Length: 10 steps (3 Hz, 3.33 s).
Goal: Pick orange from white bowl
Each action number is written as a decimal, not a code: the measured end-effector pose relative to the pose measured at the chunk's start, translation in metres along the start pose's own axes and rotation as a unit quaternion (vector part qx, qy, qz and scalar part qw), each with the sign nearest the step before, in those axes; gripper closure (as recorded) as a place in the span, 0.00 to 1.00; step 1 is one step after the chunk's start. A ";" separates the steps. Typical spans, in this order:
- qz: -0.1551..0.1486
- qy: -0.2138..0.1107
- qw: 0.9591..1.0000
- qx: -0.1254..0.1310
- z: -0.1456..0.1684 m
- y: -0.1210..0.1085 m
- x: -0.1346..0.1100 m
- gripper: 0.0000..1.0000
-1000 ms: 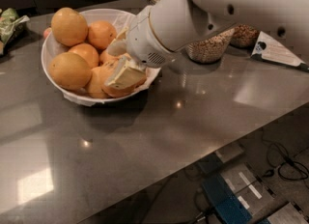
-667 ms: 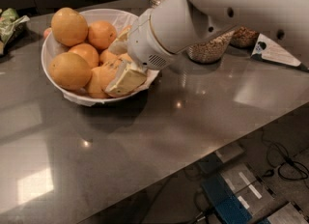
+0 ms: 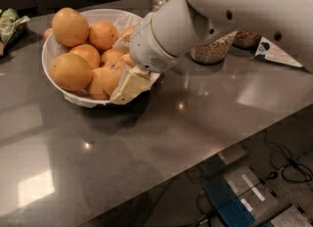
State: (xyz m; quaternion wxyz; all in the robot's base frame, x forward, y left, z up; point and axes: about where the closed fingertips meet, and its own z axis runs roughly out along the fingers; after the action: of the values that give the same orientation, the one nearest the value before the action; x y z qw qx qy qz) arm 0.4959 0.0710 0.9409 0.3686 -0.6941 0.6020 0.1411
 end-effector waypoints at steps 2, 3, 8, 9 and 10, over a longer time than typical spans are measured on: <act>0.013 0.005 1.000 -0.010 0.011 0.004 0.011 0.30; 0.017 0.005 1.000 -0.013 0.014 0.006 0.014 0.30; -0.007 0.001 1.000 -0.007 0.007 -0.004 -0.001 1.00; -0.042 -0.006 0.999 0.016 -0.013 -0.024 -0.025 1.00; -0.054 -0.013 0.998 0.036 -0.027 -0.038 -0.035 1.00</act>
Offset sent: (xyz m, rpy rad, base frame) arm 0.0046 -0.0030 -0.0341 -0.0071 0.0709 -0.0183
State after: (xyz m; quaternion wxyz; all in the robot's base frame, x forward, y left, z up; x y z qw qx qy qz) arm 0.5166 0.0785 0.9948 0.4081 -0.7102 0.5632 0.1084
